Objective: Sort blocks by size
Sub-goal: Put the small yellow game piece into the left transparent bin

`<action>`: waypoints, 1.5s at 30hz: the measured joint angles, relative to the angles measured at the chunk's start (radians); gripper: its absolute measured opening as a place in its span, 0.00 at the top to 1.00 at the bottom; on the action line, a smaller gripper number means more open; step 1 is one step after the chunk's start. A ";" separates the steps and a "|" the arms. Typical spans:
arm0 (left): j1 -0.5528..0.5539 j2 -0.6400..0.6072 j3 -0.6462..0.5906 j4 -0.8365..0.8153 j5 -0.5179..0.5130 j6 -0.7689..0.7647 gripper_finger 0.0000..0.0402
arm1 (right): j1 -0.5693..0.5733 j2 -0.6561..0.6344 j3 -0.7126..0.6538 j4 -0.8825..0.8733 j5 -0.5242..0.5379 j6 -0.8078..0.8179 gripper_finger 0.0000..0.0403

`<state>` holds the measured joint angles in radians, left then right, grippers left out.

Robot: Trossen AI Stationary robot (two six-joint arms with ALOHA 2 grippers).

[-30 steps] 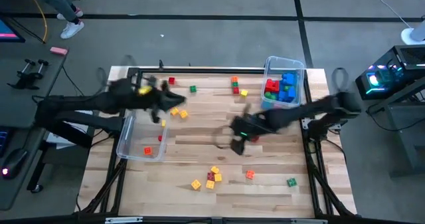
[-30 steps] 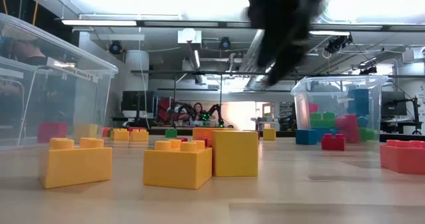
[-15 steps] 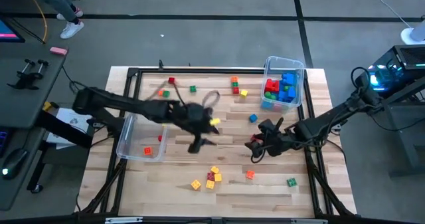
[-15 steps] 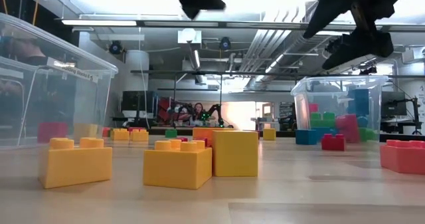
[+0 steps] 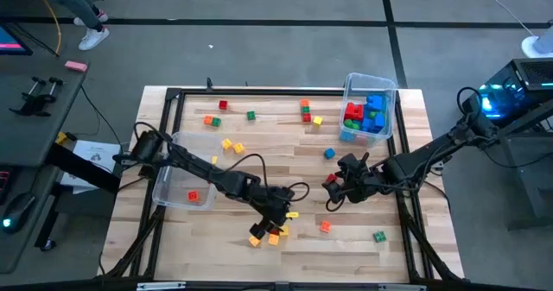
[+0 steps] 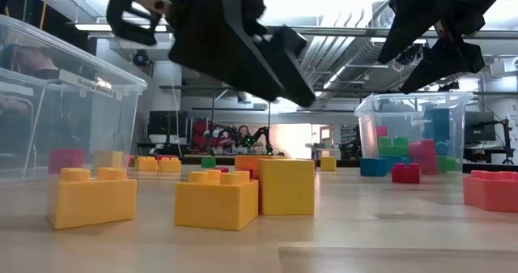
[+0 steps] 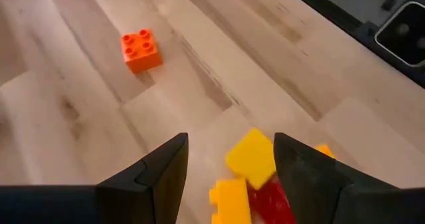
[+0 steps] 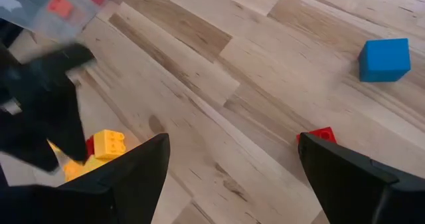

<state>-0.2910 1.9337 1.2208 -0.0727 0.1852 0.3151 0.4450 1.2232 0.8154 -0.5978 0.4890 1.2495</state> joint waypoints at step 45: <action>0.049 0.116 0.001 -0.098 0.010 -0.183 0.53 | 0.000 0.001 0.001 -0.015 0.023 0.001 0.19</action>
<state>-0.2424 2.0492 1.2219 -0.1706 0.1956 0.1318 0.4450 1.2240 0.8162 -0.6126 0.5123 1.2507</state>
